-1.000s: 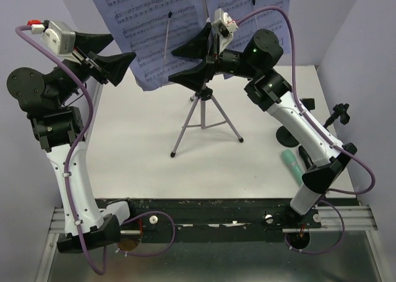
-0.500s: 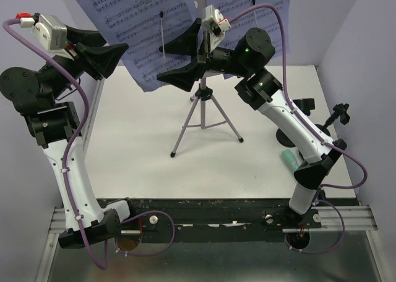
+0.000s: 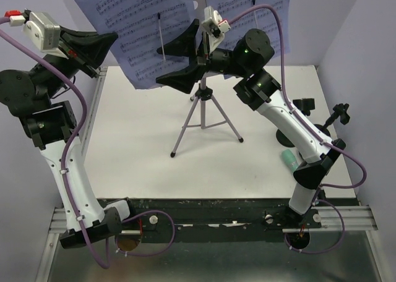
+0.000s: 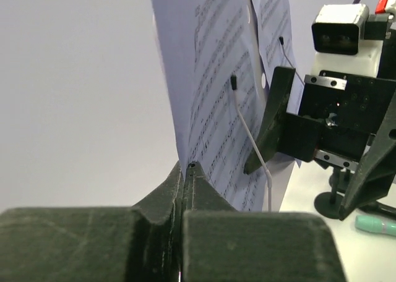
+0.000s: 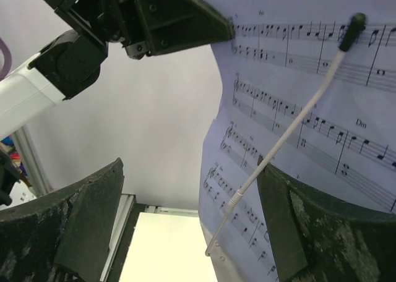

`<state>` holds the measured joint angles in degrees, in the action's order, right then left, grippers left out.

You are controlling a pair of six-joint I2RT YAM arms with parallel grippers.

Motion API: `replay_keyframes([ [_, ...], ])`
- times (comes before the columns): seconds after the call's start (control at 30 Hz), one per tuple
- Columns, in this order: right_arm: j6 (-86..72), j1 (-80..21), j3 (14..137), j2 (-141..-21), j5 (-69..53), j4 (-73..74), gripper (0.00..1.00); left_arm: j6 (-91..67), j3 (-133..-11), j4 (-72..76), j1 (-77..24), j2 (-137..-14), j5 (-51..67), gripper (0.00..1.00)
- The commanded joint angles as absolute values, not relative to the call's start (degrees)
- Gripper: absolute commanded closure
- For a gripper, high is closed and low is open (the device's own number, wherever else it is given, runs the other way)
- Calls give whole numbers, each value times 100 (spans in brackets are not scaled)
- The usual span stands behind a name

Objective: Pack up the instrument practice props

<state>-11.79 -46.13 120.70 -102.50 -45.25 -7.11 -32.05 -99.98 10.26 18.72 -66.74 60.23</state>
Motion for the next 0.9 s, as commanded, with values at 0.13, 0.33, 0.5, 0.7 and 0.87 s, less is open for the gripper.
replay_keyframes([
  [0.13, -722, -4667, 12086, -9923, -5134, -818, 5, -3313, -10915, 1143, 2399, -6741, 5775, 100],
  [0.33, 199, -4667, 11690, -9633, -3221, -282, 3, -3357, -11434, 1186, 2961, -6794, 5520, 100],
  [0.5, 965, -4650, 11304, -9265, -2004, -167, 1, -3217, -11838, 1195, 3506, -6715, 5116, 100],
  [0.7, 1318, -4641, 10109, -8447, -2662, -299, 1, -2673, -12269, 897, 3920, -6601, 4677, 100],
  [0.87, 1476, -4623, 9370, -7937, -3120, -255, 1, -1962, -12427, 397, 3990, -6539, 4281, 100],
])
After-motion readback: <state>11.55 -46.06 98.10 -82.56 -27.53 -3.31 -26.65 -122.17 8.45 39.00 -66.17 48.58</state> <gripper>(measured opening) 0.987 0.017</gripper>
